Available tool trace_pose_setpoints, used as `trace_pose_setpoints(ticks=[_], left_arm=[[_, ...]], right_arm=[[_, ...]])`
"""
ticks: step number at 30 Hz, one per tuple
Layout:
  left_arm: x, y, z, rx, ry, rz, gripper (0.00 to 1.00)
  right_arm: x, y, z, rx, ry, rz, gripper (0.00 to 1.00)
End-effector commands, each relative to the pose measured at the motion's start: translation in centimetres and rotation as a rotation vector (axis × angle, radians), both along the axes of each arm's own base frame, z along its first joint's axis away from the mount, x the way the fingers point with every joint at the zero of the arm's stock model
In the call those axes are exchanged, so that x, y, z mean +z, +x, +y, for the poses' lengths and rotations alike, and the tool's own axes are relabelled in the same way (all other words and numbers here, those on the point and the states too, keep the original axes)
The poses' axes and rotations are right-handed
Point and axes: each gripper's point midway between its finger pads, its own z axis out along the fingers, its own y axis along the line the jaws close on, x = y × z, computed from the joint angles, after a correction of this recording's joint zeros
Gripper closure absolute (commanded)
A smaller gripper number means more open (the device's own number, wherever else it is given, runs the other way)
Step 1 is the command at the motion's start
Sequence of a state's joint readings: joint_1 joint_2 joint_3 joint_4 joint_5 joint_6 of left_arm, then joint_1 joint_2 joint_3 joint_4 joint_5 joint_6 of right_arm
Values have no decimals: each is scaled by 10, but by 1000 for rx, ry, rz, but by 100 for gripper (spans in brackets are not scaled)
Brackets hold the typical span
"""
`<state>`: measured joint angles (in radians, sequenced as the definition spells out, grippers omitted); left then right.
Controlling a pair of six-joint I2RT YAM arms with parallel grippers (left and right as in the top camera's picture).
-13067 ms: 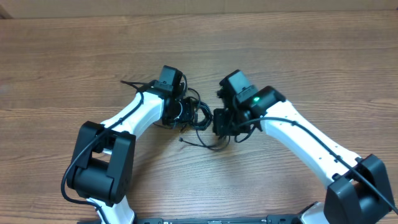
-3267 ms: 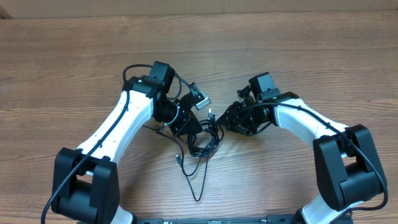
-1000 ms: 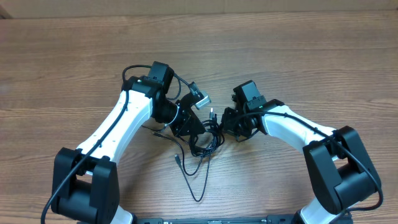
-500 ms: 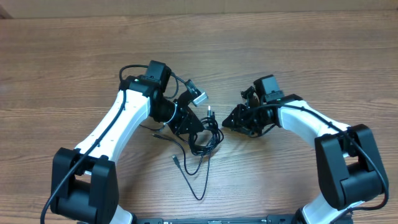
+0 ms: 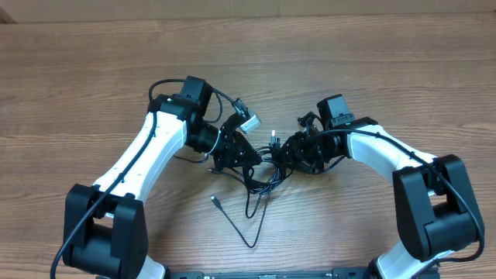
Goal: Untangle cables
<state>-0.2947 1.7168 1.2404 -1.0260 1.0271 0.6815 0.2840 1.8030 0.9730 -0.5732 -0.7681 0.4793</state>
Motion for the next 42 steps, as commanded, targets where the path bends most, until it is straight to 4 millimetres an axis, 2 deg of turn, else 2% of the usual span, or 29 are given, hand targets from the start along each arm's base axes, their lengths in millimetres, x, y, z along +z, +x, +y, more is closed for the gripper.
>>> trace_pose_setpoints(ticks=[1, 3, 8, 14, 23, 27, 31, 37, 42], left_arm=[[16, -1, -6, -28, -81, -39, 96], [16, -1, -6, -30, -82, -41, 96], [15, -1, -5, -30, -75, -43, 96], [15, -1, -5, -30, -76, -43, 96], [15, 0, -5, -30, -76, -48, 96], [11, 2, -4, -28, -53, -59, 96], [10, 2, -3, -25, -48, -57, 96], [11, 8, -5, 39, -34, 14, 96], [14, 24, -10, 164, -19, 133, 96]], right_arm=[[1, -5, 2, -3, 13, 30, 69], [-2, -3, -1, -10, -16, 20, 73], [-15, 4, -15, -36, -124, -14, 73], [-14, 13, -13, -41, -121, -55, 74], [-14, 14, -14, -43, -119, -57, 95], [-13, 13, -16, -50, -108, -43, 96], [-1, 17, -16, -25, -23, -68, 96], [35, 29, -18, -22, 183, -103, 96], [57, 35, -25, -42, 204, -167, 96]])
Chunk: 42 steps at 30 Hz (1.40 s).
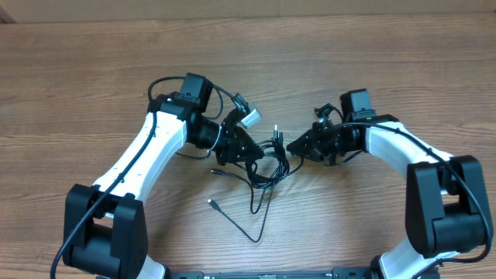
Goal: Untangle cables
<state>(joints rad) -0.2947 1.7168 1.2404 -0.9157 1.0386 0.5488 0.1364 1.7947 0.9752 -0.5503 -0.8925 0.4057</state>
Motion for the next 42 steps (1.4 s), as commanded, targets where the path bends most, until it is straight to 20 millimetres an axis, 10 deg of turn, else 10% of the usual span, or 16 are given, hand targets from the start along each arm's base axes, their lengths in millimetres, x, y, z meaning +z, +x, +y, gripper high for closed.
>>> trace_pose_setpoints(ticks=[1, 18, 42], left_arm=[[11, 10, -5, 117, -6, 141, 96], [-16, 31, 2, 593, 224, 623, 96], [-29, 33, 10, 715, 311, 669, 96]], right_arm=[[42, 9, 5, 23, 72, -125, 96], [95, 37, -48, -342, -316, -324, 96], [68, 10, 7, -603, -741, -443, 96]])
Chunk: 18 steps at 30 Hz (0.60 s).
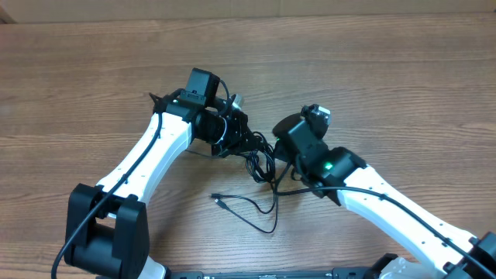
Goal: Untangle cables
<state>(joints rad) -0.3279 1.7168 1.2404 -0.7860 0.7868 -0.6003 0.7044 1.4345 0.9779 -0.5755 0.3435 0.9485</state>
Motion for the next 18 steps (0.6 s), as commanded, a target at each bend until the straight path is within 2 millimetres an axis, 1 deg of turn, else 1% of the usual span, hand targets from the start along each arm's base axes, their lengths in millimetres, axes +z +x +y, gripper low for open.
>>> trace_pose_setpoints(ticks=[1, 4, 5, 6, 8, 11, 13, 16, 18], left_arm=[[-3, 5, 5, -13, 58, -65, 96], [-8, 9, 10, -54, 101, -133, 96], [-10, 10, 12, -71, 119, -160, 96], [-11, 11, 14, -85, 129, -179, 96], [-14, 12, 16, -131, 150, -228, 96], [-15, 11, 17, -165, 153, -253, 96], [-16, 11, 17, -168, 154, -254, 96], [-15, 11, 17, -167, 154, -255, 96], [-15, 11, 17, -167, 154, -254, 96]], right_arm=[[0, 11, -6, -133, 4, -35, 96], [-15, 8, 5, -107, 36, 26, 96], [-20, 5, 13, -74, 60, 56, 96], [-22, 2, 18, -56, 75, 76, 96], [-25, -7, 32, 23, 121, 130, 95], [-26, -17, 47, 131, 156, 175, 83], [-26, -25, 56, 196, 181, 203, 81], [-26, -33, 65, 271, 207, 233, 71], [-26, -35, 67, 328, 193, 230, 66]])
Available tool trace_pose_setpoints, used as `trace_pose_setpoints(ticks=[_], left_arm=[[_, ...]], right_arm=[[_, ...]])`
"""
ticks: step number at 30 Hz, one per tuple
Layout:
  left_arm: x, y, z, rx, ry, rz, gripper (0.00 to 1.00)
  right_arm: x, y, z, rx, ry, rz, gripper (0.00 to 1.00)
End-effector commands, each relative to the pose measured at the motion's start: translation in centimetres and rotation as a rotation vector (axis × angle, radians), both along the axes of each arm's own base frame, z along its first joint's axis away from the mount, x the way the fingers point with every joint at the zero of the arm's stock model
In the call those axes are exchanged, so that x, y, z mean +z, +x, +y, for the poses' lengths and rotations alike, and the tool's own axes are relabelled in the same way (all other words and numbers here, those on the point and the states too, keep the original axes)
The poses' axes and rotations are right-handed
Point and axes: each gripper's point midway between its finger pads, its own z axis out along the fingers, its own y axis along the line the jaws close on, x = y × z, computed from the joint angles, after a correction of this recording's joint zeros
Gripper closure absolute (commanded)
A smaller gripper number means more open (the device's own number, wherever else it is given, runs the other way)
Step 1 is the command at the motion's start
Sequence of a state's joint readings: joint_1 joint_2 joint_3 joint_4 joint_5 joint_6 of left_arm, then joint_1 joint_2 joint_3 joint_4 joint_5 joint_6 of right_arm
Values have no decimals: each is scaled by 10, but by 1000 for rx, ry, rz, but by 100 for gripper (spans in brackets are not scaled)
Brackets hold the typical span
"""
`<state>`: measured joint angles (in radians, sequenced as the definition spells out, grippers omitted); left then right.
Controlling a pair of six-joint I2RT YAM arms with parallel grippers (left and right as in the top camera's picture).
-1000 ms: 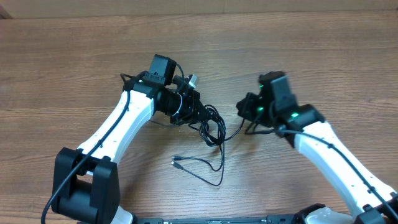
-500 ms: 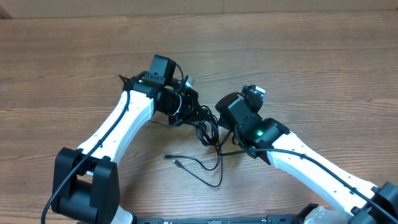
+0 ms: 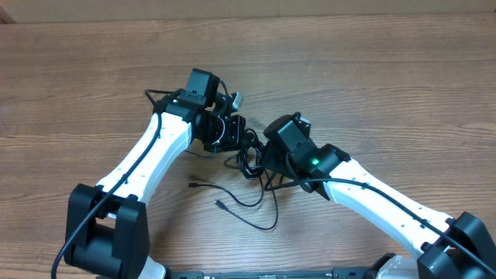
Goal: Untangle cables
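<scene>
A tangle of thin black cables (image 3: pixel 253 157) lies mid-table. From it one strand loops toward the front (image 3: pixel 267 221), and two loose plug ends (image 3: pixel 192 185) lie left of that loop. My left gripper (image 3: pixel 235 133) sits at the tangle's upper left edge and looks shut on the cables, with a pale connector (image 3: pixel 235 99) just behind it. My right gripper (image 3: pixel 262 159) reaches in from the right, low over the tangle. Its fingers are hidden under the wrist (image 3: pixel 291 143).
Bare wooden table (image 3: pixel 372 70) surrounds the tangle. The left arm (image 3: pixel 155 155) runs to the front left and the right arm (image 3: pixel 380 205) to the front right, crossing the near right part of the table.
The right wrist has shifted a little left and closer onto the tangle. The left gripper has edged down-left. A second loose plug end now lies further left on the table.
At first both grippers sat at opposite sides of the tangle. Then the right gripper was further right, with the strands stretched between them. After that the right arm came in from the front right over the tangle, and now sits against it beside the left gripper.
</scene>
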<state>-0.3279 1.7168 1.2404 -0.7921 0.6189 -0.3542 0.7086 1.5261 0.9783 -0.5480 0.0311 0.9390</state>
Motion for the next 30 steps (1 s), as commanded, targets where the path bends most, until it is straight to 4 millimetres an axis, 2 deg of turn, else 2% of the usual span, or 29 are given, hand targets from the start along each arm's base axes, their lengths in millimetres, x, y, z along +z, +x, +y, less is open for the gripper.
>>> trace_pose_setpoints(ticks=[1, 4, 7, 11, 12, 14, 16, 22, 30], left_arm=[[3, 0, -2, -38, 1, -34, 96], [-1, 0, 3, 36, 34, 15, 96], [-8, 2, 13, 169, 91, 93, 96], [-9, 0, 14, 324, 87, 208, 96], [-10, -3, 15, 399, 89, 275, 96], [-11, -8, 16, 513, 94, 381, 96], [-11, -15, 16, 616, 93, 492, 96], [-3, -25, 5, 696, 30, 654, 96], [2, -28, -1, 709, 0, 711, 96]], right_arm=[[10, -8, 18, 162, 46, 2, 65], [11, -8, 15, 257, 43, -9, 58], [21, -10, 13, 356, 106, -4, 48], [53, -15, 13, 536, 256, -70, 46], [68, -19, 15, 617, 312, -116, 46], [86, -28, 18, 721, 370, -182, 45], [95, -34, 22, 774, 397, -215, 45], [92, -47, 34, 823, 404, -200, 45], [76, -62, 54, 879, 349, -174, 47]])
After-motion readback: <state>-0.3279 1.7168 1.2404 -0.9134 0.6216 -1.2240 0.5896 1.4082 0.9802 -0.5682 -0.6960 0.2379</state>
